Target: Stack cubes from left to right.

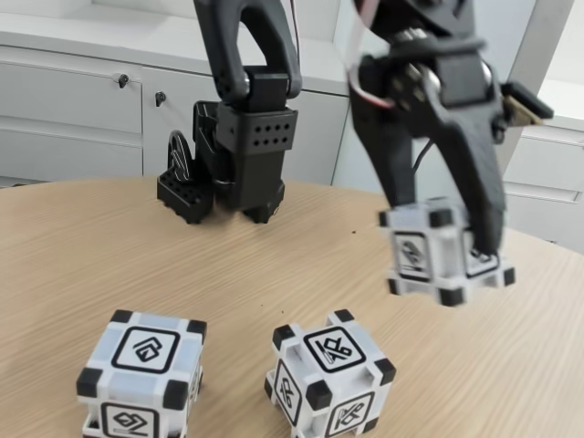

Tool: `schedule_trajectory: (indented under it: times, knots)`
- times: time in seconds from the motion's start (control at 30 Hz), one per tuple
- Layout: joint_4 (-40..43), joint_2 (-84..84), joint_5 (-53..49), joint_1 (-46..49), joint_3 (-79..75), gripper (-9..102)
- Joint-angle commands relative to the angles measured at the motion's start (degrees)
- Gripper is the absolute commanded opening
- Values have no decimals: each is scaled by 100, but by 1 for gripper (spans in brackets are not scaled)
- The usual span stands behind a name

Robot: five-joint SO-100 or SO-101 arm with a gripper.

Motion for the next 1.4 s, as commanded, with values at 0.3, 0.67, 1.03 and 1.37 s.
schedule_trajectory:
  times: [0.3, 0.67, 1.03, 1.37]
  knots:
    - [-70, 562, -519, 2074, -105, 18]
    - [-70, 554, -1107, 3059, -97, 18]
    - [-70, 466, -1178, 3639, -88, 17]
    - [-88, 431, -1195, 3647, 167, 17]
